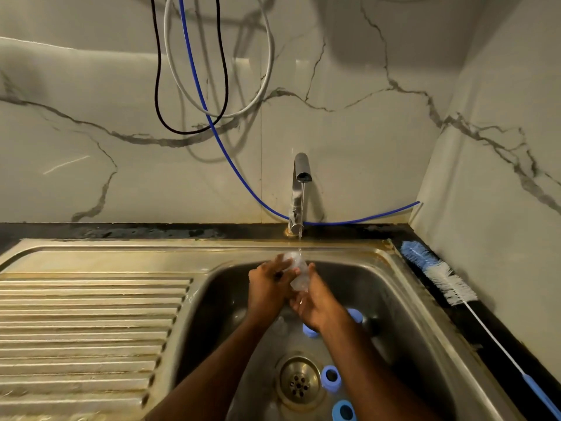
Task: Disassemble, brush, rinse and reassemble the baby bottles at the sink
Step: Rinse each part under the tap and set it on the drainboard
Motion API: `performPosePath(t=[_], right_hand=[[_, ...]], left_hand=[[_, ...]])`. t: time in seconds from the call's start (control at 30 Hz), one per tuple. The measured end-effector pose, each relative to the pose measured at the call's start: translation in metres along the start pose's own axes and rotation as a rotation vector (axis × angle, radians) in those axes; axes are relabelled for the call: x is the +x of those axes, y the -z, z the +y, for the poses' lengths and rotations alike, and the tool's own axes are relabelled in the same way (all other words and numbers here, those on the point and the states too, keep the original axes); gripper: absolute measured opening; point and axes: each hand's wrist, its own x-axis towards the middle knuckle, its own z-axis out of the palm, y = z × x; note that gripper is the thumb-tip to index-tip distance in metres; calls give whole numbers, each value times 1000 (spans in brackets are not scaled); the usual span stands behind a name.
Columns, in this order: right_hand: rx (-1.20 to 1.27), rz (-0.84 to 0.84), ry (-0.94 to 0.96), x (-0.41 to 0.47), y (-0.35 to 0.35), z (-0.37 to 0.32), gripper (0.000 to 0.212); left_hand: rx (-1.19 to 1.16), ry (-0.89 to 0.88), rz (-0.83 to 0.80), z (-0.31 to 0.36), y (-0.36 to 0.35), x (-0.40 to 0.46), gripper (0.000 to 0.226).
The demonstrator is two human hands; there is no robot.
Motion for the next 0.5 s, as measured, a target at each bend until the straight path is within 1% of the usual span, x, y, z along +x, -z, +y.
performPosePath(t=[0.07,0.2,0.23,0.27,0.33,0.4,0.5], right_hand=[[50,-15,-34,3,4,1,57],[239,-57,-63,3,5,-1,56],[247,-56,-52,2,3,-2,55],[234,-37,-33,3,1,-2,53],[193,-4,9,4,-1,-4,50],[166,-1,41,4,-1,-7,49],[131,-13,56,2,3,-9,47]], left_hand=[[113,-78,-35,-3,-3,-2,29],[426,-330,-135,-13,-1,4,41],[464,-344,-149,-12,-1,5,46],[477,-318,-159,-12,-2,6,50],[430,-199,-182,-10,-4,7,57],[313,-112,-186,-8,-7,8,60],[129,-87,-179,-5,-11,10,54]])
